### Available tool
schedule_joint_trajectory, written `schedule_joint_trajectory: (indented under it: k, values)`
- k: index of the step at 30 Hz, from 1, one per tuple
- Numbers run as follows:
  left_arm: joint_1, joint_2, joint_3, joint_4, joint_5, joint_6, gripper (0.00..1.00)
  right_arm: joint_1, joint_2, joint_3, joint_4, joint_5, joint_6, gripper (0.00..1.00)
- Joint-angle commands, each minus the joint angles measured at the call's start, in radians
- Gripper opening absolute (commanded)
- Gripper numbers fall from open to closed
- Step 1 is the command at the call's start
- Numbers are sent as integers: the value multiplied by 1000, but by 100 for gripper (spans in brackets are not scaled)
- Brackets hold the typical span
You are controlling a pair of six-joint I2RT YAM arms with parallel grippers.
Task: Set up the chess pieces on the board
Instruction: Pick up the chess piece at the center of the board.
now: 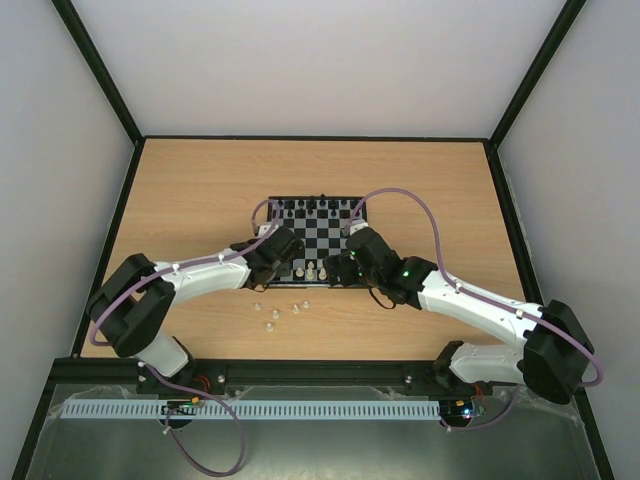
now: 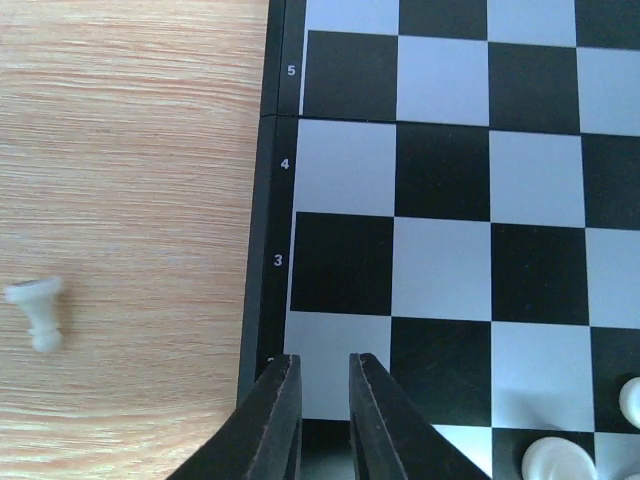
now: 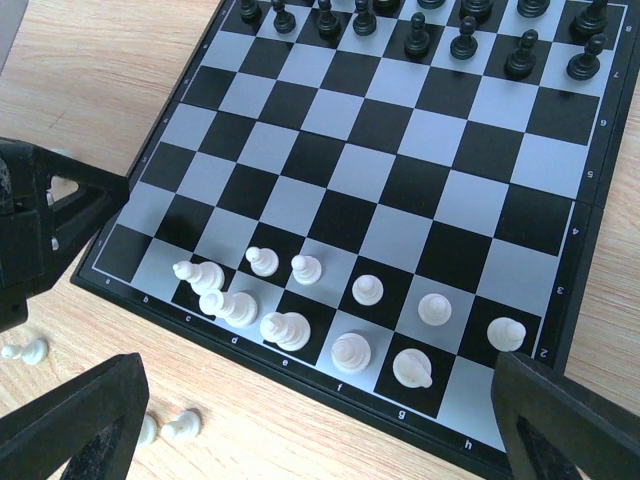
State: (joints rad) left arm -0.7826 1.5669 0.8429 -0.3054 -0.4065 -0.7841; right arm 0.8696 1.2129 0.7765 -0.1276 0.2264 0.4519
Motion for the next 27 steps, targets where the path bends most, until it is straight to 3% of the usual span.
schedule_joint_trajectory:
  k: [1, 6, 9, 19, 27]
  values:
    - [0, -21, 13, -11, -30, 2, 22, -4, 6, 12, 3, 15, -12, 95]
    - [61, -119, -52, -21, -61, -17, 49, -4, 7, 12, 4, 8, -13, 95]
    - [113, -171, -78, -25, -71, -17, 58, -4, 7, 12, 6, 5, -12, 95]
    - [161, -236, -134, -11, 3, -13, 58, -4, 11, 14, 5, 3, -13, 95]
    - [23, -294, -161, -106, 36, -83, 60, -4, 20, 15, 5, -5, -15, 95]
